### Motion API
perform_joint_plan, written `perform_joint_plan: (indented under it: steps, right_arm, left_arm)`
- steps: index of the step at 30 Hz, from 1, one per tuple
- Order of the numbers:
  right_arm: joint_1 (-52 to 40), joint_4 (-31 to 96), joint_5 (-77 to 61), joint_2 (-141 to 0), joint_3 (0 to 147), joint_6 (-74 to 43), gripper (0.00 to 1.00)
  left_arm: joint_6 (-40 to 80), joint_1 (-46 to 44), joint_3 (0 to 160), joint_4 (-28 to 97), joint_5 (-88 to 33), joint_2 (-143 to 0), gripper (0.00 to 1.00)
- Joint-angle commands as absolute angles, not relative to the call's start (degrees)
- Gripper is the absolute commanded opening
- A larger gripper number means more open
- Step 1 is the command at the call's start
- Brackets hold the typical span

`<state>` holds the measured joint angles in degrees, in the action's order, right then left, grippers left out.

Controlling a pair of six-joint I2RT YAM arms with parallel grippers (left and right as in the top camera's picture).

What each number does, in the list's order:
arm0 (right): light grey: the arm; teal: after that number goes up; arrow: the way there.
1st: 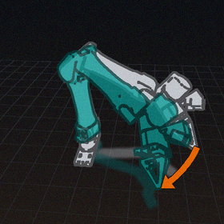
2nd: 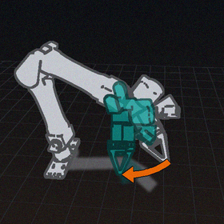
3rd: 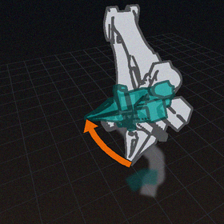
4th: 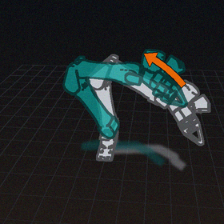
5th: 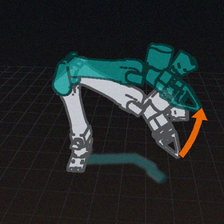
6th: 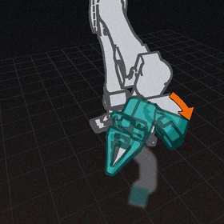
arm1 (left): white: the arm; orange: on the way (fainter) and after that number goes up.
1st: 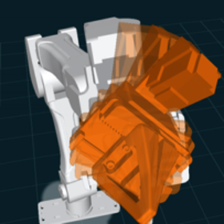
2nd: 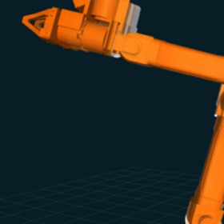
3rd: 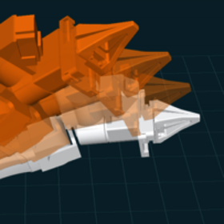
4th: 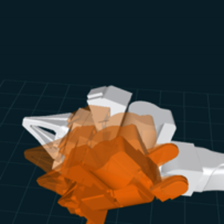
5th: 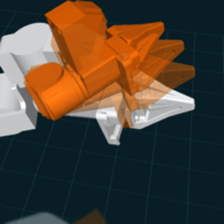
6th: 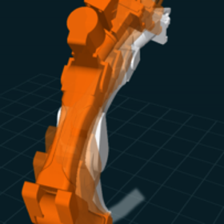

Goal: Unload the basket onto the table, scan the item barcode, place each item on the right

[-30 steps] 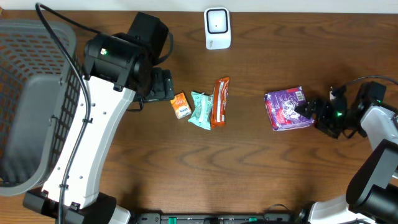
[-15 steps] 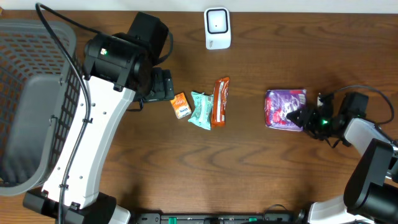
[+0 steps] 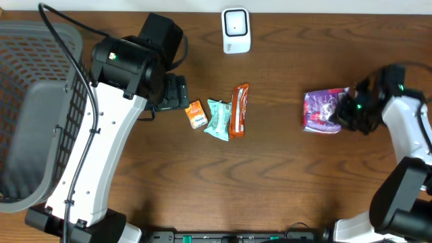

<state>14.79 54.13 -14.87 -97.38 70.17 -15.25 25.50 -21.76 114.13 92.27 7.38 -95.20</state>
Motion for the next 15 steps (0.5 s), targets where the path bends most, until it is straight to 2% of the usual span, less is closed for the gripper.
perform_joint_plan:
  steps: [1,5,7,11,15]
  right_arm:
    - [6.39,60.77,13.87,-96.95,77.65,-25.21,0.01]
    - [-2.02,64.31,35.90,-97.12,78.00,-34.61,0.01]
    - [-4.91,64.42,40.38,-97.27,76.53,-38.09,0.01]
    - [-9.69,60.07,44.47,-98.26,70.81,-40.91,0.02]
    - [-12.99,54.70,42.89,-99.66,64.45,-40.93,0.11]
  left_arm:
    - [25.74,-21.61,114.61,95.11,7.49,-95.20,0.98]
    - [25.74,-21.61,114.61,95.11,7.49,-95.20,0.98]
    - [25.74,-21.61,114.61,95.11,7.49,-95.20,0.98]
    - [25.74,-21.61,114.61,95.11,7.49,-95.20,0.98]
    - [25.74,-21.61,114.61,95.11,7.49,-95.20,0.98]
